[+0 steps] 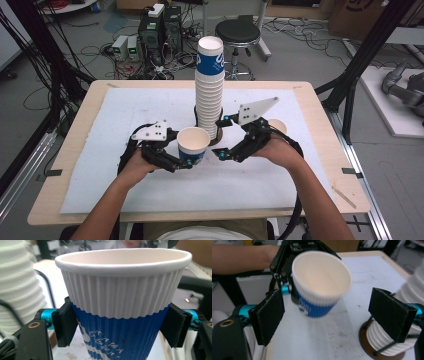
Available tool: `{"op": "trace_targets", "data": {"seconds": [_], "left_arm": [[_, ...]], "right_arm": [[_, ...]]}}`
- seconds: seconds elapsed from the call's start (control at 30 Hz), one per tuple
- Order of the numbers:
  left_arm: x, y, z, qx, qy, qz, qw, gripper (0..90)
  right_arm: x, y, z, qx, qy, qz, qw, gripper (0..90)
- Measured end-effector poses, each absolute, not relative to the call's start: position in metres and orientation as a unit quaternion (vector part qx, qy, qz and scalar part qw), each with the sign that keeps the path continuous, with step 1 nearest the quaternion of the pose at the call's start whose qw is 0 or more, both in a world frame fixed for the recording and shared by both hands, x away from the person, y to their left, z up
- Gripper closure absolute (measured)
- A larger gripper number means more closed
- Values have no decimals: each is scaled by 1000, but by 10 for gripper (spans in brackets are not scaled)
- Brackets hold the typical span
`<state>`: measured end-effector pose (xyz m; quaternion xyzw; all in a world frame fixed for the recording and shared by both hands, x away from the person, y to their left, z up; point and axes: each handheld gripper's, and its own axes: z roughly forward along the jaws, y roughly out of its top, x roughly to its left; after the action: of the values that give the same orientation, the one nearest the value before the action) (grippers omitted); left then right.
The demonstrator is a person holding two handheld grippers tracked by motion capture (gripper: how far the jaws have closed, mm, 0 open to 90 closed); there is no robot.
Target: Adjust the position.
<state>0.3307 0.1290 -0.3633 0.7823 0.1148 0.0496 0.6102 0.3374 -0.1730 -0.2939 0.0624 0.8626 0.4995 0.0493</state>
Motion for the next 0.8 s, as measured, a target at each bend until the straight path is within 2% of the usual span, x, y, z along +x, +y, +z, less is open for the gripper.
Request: {"op": "trace_targets", "data": {"seconds": [0.07, 0.17, 0.63, 0.8], "left_arm": [[331, 134, -361, 770, 127, 61, 622, 245], [332, 142, -359, 759, 141, 78, 631, 244], [336, 179, -353, 713, 203, 134, 658, 244], [337, 188, -350, 699, 215, 150, 665, 244]], "right_arm": [[337, -182, -300, 79, 857, 507, 57, 136], [338, -196, -313, 107, 847, 519, 41, 137], [332, -234, -333, 185, 803, 552, 125, 137], [332, -236, -340, 192, 810, 541, 119, 140]]}}
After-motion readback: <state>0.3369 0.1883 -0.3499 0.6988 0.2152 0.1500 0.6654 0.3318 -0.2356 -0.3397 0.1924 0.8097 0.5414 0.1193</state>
